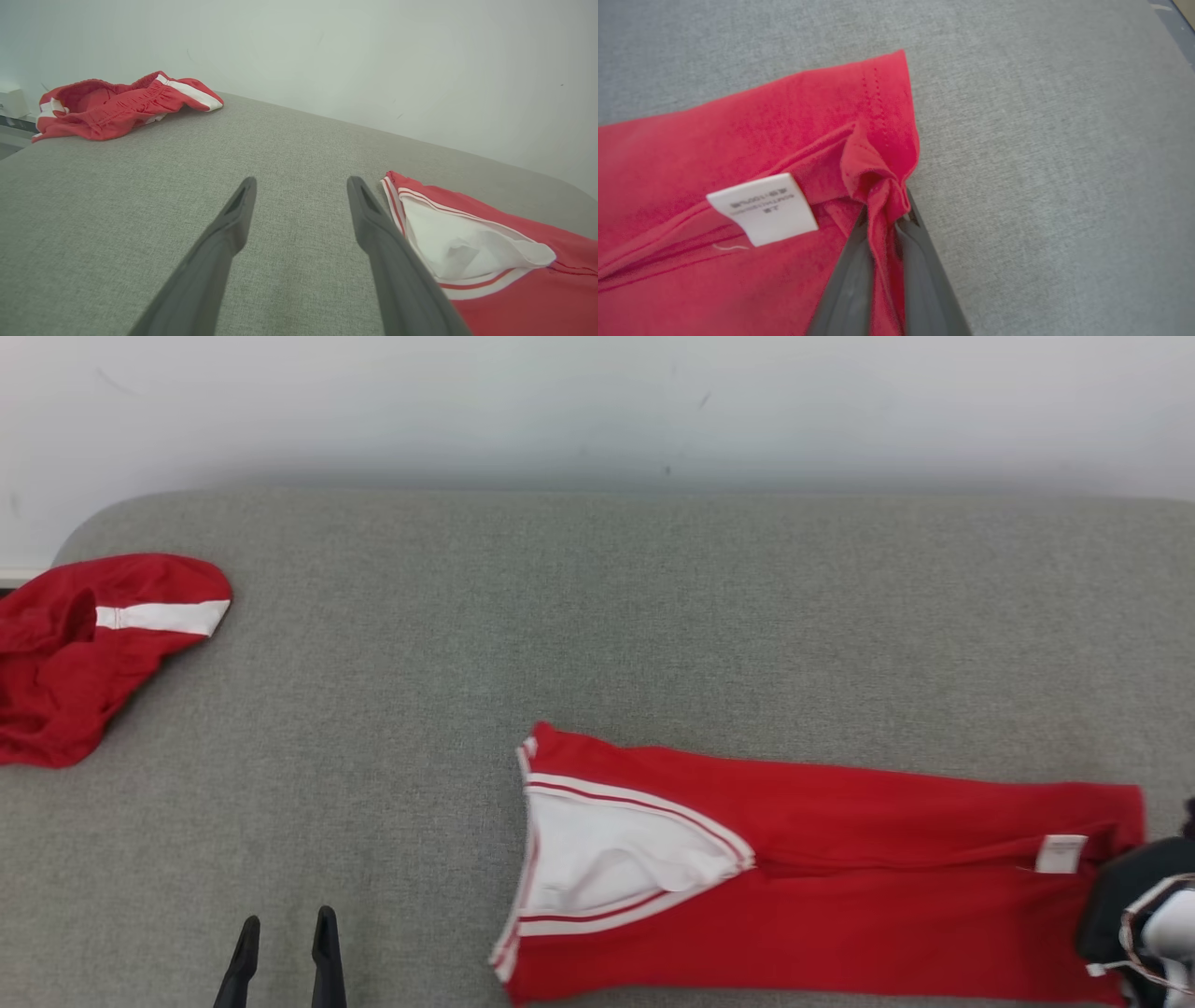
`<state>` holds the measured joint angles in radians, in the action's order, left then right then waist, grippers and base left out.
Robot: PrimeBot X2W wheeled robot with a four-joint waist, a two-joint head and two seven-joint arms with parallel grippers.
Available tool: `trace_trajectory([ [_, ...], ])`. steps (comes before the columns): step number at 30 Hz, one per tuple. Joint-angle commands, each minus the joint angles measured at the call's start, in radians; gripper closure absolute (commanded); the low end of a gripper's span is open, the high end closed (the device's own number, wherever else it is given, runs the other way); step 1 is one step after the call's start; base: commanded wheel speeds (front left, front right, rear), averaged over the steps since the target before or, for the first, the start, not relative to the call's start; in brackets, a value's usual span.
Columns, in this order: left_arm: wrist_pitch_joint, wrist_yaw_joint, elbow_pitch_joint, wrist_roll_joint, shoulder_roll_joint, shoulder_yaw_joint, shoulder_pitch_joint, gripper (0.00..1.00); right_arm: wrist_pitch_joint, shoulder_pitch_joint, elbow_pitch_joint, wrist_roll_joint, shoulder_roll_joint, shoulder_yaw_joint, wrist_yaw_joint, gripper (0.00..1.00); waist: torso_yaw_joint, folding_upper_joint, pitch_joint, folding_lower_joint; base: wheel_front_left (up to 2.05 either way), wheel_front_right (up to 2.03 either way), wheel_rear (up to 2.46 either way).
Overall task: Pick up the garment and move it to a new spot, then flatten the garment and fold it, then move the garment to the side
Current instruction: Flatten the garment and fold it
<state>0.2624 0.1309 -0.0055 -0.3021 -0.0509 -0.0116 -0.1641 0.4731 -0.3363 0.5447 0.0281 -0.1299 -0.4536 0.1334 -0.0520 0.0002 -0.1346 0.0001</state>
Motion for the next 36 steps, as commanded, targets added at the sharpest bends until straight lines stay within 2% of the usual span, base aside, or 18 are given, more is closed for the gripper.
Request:
trace_trajectory([
  [1, 0.003, -0.001, 0.001, -0.003, 0.001, -0.001, -0.011, 0.0, -0.008, 0.017, -0.009, 0.017, -0.021, -0.021, -0.005, 1.0, 0.007, -0.0002, 0.009, -0.0001, 0.0, 0.0, 0.0],
  [9, 0.003, -0.001, -0.004, 0.001, 0.001, -0.01, -0.024, 0.0, -0.019, 0.028, -0.114, 0.07, -0.03, -0.123, -0.004, 1.0, 0.027, -0.0002, 0.039, -0.0001, 0.0, 0.0, 0.0],
  [15, 0.003, -0.001, 0.002, -0.005, 0.001, -0.003, -0.038, 0.0, 0.032, 0.062, -0.187, 0.051, 0.002, -0.058, -0.004, 1.0, 0.041, -0.0002, 0.063, -0.0001, 0.0, 0.0, 0.0],
  [18, 0.003, -0.001, 0.004, -0.008, 0.001, -0.003, -0.04, 0.0, 0.063, 0.087, -0.229, 0.016, 0.014, 0.025, -0.004, 1.0, 0.047, -0.0002, 0.075, -0.0001, 0.0, 0.0, 0.0],
  [23, 0.003, -0.001, 0.008, -0.012, 0.001, 0.002, -0.044, 0.0, 0.134, 0.126, -0.315, -0.084, 0.028, 0.228, -0.004, 1.0, 0.052, -0.0002, 0.093, -0.0001, 0.0, 0.0, 0.0],
  [27, 0.003, -0.001, 0.007, -0.015, 0.001, 0.006, -0.043, 0.0, 0.163, 0.134, -0.388, -0.185, 0.012, 0.415, -0.004, 1.0, 0.043, -0.0002, 0.1, -0.0001, 0.0, 0.0, 0.0],
  [31, 0.003, -0.001, 0.01, -0.014, 0.001, 0.009, -0.04, 0.0, 0.164, 0.111, -0.406, -0.233, 0.017, 0.528, -0.004, 1.0, 0.024, -0.0002, 0.105, -0.0001, 0.0, 0.0, 0.0],
  [36, 0.003, -0.001, 0.011, -0.019, 0.001, 0.016, -0.038, 0.0, 0.152, 0.079, -0.382, -0.272, 0.039, 0.619, -0.004, 1.0, -0.003, -0.0002, 0.106, -0.0001, 0.0, 0.0, 0.0],
])
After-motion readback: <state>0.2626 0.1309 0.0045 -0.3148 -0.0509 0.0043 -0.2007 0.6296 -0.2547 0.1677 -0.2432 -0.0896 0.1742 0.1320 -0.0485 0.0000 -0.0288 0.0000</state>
